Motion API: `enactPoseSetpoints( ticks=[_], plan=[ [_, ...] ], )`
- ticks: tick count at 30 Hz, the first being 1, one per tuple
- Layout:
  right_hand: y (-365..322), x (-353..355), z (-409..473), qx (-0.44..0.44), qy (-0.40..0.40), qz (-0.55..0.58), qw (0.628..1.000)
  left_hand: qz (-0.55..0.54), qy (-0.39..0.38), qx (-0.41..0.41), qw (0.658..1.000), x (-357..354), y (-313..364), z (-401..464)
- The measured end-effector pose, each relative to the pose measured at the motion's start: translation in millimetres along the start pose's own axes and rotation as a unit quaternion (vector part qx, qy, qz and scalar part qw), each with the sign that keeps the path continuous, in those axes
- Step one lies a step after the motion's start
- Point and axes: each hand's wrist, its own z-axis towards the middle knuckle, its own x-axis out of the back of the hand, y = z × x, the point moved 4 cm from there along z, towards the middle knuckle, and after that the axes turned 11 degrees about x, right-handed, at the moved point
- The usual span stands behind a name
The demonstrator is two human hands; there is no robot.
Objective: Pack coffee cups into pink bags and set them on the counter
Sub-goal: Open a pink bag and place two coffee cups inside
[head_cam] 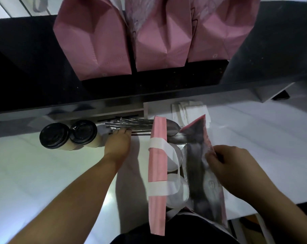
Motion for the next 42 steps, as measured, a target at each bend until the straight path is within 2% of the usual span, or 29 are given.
enactPoseSetpoints(
  ticks=[5, 11, 18, 23, 27, 30, 35, 38, 40, 42],
  plan=[
    [-2, -1, 0, 0.0, -0.004, -0.012, 1.0, -0.042, -0.015, 0.007, 0.999, -7, -9, -2],
    [-4, -2, -1, 0.0, -0.002, -0.01, 1.0, 0.016, 0.01, -0.025, 1.0, -1, -13, -7],
    [-3, -2, -3, 0.001, 0.001, -0.008, 1.0, 0.069, -0.067, -0.046, 0.994, -3, -5, -3],
    [-2, -2, -4, 0.005, -0.003, -0.002, 1.0, 0.013, -0.109, -0.058, 0.992, -7, -5, -17],
    [-1, -2, -5, 0.017, -0.022, -0.004, 1.0, -0.058, -0.133, 0.012, 0.989, 5, -13, -34],
    [1, -1, -3, 0.01, -0.028, -0.006, 1.0, -0.161, -0.136, 0.071, 0.975, 34, -22, -56],
    [4, 3, 0, 0.004, -0.045, 0.002, 0.999, -0.298, -0.074, 0.098, 0.946, 118, -29, -106],
    [3, 3, -1, 0.02, -0.049, 0.011, 0.999, -0.344, -0.034, 0.097, 0.933, 177, -22, -139],
    [2, 4, -2, 0.026, -0.041, 0.015, 0.999, -0.36, -0.045, 0.062, 0.93, 213, -6, -161],
    [3, 5, -2, 0.033, -0.029, 0.013, 0.999, -0.351, -0.113, 0.02, 0.929, 235, 18, -181]
  ],
)
